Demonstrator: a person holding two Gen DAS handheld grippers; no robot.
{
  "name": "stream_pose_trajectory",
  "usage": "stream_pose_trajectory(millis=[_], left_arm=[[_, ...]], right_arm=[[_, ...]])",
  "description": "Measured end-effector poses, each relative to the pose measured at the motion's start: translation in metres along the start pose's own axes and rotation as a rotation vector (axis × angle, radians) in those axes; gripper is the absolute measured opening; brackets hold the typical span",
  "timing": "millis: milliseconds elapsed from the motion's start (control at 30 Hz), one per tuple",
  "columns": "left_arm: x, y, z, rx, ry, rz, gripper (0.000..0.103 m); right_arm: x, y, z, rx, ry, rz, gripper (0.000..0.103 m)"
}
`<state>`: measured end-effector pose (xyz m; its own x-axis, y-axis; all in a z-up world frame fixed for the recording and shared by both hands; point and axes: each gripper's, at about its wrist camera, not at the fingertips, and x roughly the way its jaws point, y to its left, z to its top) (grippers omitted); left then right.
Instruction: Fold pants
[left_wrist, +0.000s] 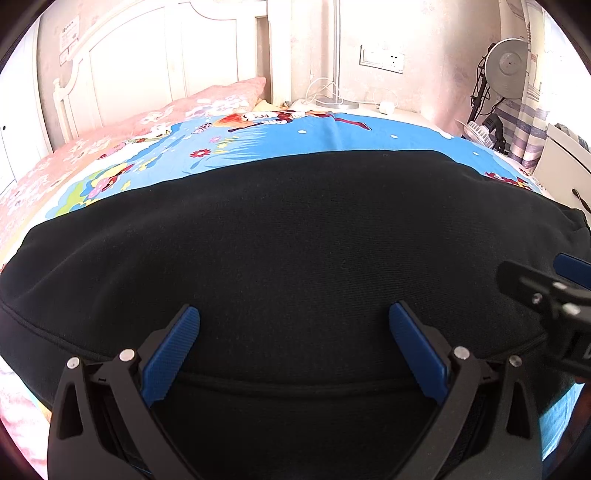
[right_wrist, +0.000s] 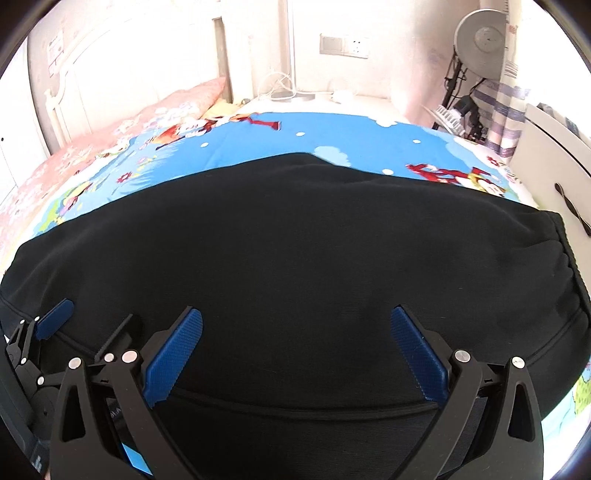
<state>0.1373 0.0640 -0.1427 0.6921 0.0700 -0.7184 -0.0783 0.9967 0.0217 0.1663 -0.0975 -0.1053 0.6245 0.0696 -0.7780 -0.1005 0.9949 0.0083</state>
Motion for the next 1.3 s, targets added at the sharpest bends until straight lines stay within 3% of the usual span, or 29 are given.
stream_pose_trajectory(millis=[167, 300, 400, 467, 533, 633, 700, 833, 933, 1033, 1100, 1200, 1233, 1267, 1300], left_arm=[[-0.003, -0.001, -0.001, 0.019, 0.001, -0.002, 0.102], [-0.031, 0.016, -0.002, 0.042, -0.045, 0.009, 0.101], [-0.056, 0.078, 0.003, -0.104, -0.059, -0.018, 0.098], [-0.071, 0.138, 0.004, -0.239, -0.055, 0.013, 0.087], [-0.084, 0.190, -0.001, -0.375, -0.038, 0.030, 0.067], [-0.098, 0.264, -0.020, -0.586, -0.011, 0.033, 0.054], [-0.100, 0.302, -0.036, -0.717, 0.020, 0.050, 0.042], [-0.097, 0.341, -0.060, -0.883, 0.035, 0.011, 0.029], [-0.088, 0.356, -0.064, -0.928, 0.024, -0.054, 0.030], [-0.064, 0.368, -0.056, -0.921, 0.079, -0.077, 0.031], [-0.061, 0.365, -0.043, -0.861, 0.084, -0.082, 0.019], [-0.085, 0.351, -0.017, -0.709, -0.010, -0.052, 0.019], [-0.087, 0.349, -0.015, -0.694, -0.003, -0.033, 0.024], [-0.085, 0.352, -0.018, -0.715, 0.018, -0.019, 0.028], [-0.078, 0.358, -0.025, -0.755, 0.053, 0.004, 0.039]], right_arm=[[0.019, -0.002, -0.007, 0.045, 0.087, 0.035, 0.098], [0.021, 0.003, -0.010, -0.037, 0.082, 0.017, 0.099], [0.020, 0.004, -0.014, -0.047, 0.068, 0.017, 0.099], [0.021, 0.005, -0.012, -0.050, 0.082, 0.019, 0.099], [0.022, 0.004, -0.012, -0.054, 0.083, 0.021, 0.099], [0.021, 0.005, -0.013, -0.059, 0.077, 0.018, 0.099], [0.021, 0.005, -0.014, -0.061, 0.075, 0.018, 0.099], [0.021, 0.005, -0.014, -0.064, 0.071, 0.017, 0.099], [0.020, 0.006, -0.014, -0.066, 0.069, 0.015, 0.099], [0.021, 0.007, -0.014, -0.067, 0.069, 0.015, 0.099], [0.020, 0.007, -0.014, -0.073, 0.070, 0.019, 0.099], [0.019, 0.007, -0.013, -0.085, 0.069, 0.019, 0.099], [0.018, 0.008, -0.012, -0.091, 0.071, 0.013, 0.097], [0.013, 0.012, -0.009, -0.106, 0.066, 0.013, 0.087], [0.008, 0.018, -0.005, -0.126, 0.054, 0.032, 0.077]])
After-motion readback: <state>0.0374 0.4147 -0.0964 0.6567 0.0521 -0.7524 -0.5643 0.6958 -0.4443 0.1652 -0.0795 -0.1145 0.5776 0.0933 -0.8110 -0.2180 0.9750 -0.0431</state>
